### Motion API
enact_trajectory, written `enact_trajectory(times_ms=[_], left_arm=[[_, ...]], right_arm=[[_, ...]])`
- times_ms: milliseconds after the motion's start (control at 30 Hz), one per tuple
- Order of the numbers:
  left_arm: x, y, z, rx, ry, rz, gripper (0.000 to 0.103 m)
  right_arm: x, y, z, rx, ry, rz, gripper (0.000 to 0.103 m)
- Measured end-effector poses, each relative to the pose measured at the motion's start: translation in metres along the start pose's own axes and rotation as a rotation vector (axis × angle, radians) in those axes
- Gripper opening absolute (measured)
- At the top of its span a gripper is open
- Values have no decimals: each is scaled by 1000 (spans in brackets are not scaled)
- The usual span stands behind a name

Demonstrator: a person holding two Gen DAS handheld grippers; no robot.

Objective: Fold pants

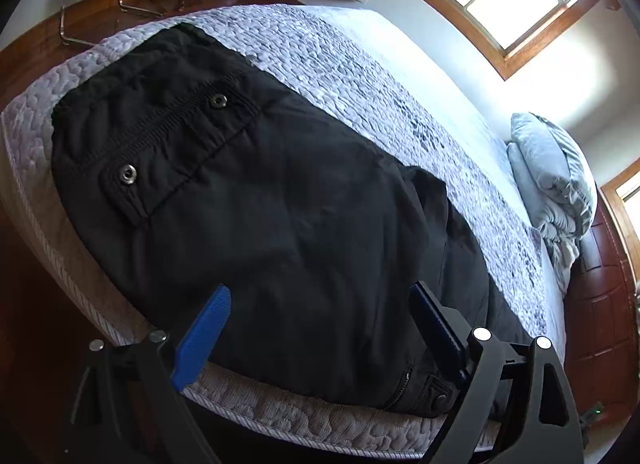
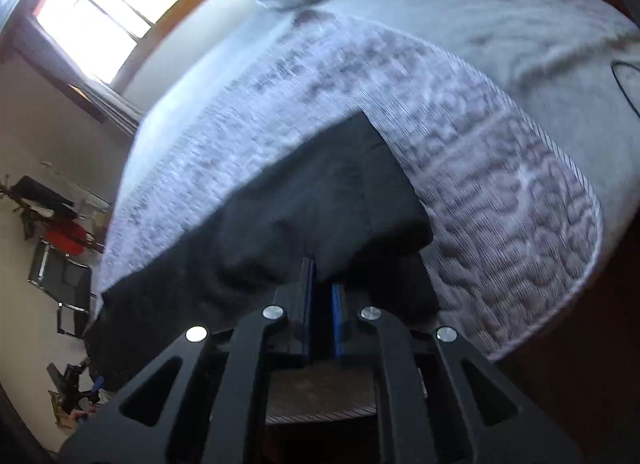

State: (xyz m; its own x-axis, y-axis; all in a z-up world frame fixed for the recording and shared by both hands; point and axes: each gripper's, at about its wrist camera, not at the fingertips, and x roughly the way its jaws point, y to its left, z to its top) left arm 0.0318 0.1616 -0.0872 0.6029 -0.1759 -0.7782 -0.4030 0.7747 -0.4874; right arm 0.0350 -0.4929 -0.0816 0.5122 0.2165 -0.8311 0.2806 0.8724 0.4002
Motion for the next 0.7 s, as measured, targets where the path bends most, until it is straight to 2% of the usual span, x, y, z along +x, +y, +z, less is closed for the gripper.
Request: enact_trajectory(times_ms=[33, 100, 233, 267, 300, 367, 467, 533, 700], left_arm=[[2, -2, -1, -3, 8, 3, 91], [7, -2, -3, -9, 24, 11, 91], [10, -8, -8, -5, 29, 23, 91], [9, -7, -9, -5, 29, 27, 91], [9, -7, -10, -9, 31, 32, 91], [6, 0, -11, -22, 37, 42, 91], [0, 16, -16, -63, 38, 48, 91], [-3, 26, -17, -96, 30, 63, 91], [-4, 48, -17, -180, 24, 56, 91]], right_arm=[[9, -8, -7, 8, 26, -16, 7], [21, -19, -17, 27, 59, -35, 17], [9, -22, -25, 63, 32, 7, 35], [7, -22, -25, 69, 30, 5, 49], [3, -22, -26, 77, 30, 7, 56], [-2, -26, -31, 96, 37, 30, 57], [-3, -37, -38, 159, 63, 90, 70], [1, -40, -40, 190, 80, 117, 70], [22, -40, -34, 230, 106, 108, 70]])
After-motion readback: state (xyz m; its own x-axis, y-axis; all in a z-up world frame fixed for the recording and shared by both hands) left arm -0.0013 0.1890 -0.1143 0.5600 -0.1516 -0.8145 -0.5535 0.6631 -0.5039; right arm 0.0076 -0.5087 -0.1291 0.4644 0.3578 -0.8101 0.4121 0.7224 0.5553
